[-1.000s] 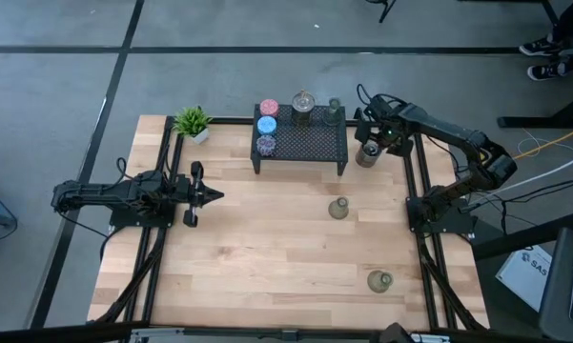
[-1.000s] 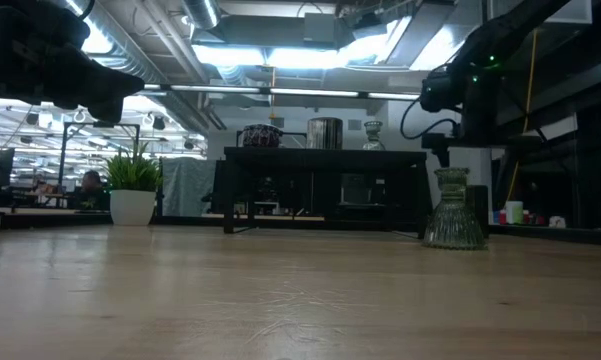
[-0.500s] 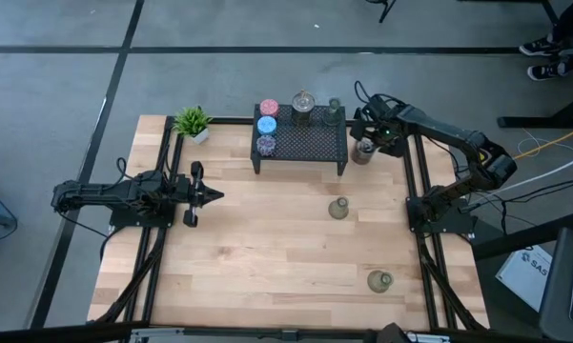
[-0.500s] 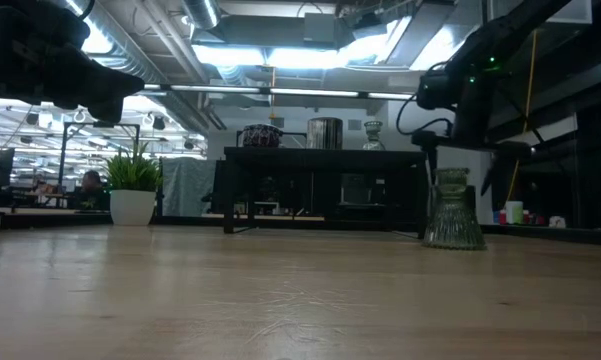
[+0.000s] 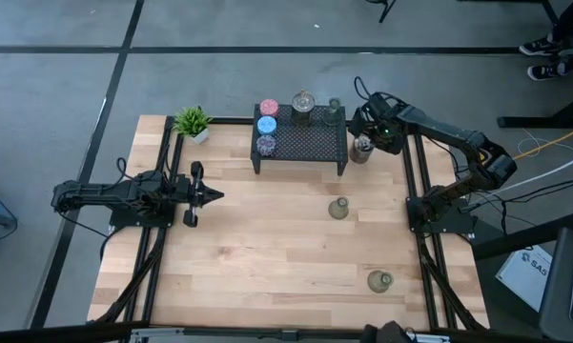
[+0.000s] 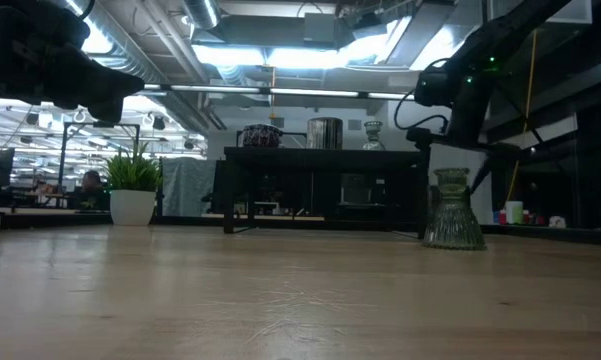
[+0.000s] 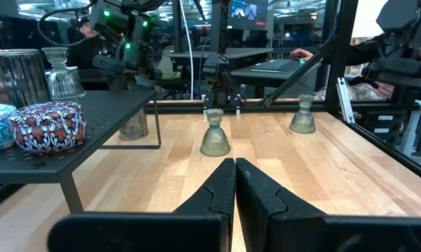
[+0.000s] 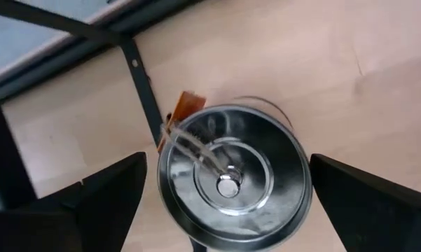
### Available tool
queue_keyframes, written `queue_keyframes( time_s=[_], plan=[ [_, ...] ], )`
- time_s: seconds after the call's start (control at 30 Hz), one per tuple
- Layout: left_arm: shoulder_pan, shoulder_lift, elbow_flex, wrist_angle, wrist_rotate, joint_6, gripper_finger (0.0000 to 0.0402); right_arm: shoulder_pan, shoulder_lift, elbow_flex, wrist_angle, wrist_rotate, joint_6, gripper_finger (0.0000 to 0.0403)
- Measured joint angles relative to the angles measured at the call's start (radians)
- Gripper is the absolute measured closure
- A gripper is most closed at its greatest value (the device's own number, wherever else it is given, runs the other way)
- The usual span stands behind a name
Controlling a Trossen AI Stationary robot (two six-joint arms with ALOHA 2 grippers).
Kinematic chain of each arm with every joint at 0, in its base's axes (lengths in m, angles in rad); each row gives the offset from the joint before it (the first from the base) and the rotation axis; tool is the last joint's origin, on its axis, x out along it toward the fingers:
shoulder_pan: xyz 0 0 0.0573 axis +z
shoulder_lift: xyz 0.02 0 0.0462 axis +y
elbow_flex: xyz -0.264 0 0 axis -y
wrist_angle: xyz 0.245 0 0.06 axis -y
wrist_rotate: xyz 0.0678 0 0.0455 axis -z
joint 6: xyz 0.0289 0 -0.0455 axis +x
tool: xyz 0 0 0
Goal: Pick & Place candle stick holders
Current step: Put the silver scented candle on the shelf
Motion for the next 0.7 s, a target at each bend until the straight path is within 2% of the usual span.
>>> queue_keyframes(
  time_s=[0.43,0.7],
  plan=[
    [0.000,0.000,0.000,0.000,0.000,0.000,0.0393,0.007,0.055,0.000,0.012,0.009,-0.027,0.0003],
    [0.000,0.000,0.000,0.000,0.000,0.000,0.0394,0.006,0.055,0.001,-0.075,0.027,-0.051,0.0003]
  ],
)
